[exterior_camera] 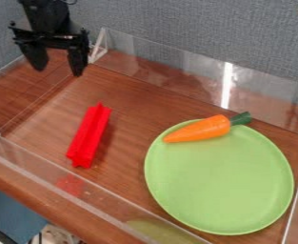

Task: Put the red object on the left side

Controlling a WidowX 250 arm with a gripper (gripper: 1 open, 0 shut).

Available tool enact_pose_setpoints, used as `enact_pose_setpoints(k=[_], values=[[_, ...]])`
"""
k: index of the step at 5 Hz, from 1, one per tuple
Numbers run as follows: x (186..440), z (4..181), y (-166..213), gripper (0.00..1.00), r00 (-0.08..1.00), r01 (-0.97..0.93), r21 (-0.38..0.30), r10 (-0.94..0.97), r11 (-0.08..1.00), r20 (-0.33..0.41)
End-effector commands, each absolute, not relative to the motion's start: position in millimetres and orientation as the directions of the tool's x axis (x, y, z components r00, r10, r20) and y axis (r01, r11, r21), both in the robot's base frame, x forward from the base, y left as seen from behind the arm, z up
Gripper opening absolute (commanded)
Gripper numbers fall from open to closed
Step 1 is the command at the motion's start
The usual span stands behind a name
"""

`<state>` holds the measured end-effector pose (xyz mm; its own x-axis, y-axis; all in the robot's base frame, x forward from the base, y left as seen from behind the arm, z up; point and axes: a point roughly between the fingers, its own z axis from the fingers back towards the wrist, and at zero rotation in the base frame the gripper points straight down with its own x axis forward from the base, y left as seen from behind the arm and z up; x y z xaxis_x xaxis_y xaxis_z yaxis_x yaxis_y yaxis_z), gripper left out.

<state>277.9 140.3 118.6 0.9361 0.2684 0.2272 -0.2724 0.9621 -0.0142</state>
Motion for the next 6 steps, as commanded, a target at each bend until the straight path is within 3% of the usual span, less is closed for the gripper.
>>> enact_pose_setpoints(k=[1, 3, 5, 6], values=[[294, 123.6, 145, 1.00, 0.924, -0.275, -0.010, 0.267, 0.961, 0.274], [284, 146.1, 112, 1.00, 0.954, -0.155, -0.014, 0.154, 0.988, 0.259], [274, 144.8, 128, 1.00, 0.952, -0.200, -0.016, 0.198, 0.980, 0.232], [283, 122.3, 138, 1.00, 0.938, -0.266, -0.021, 0.264, 0.964, 0.225]])
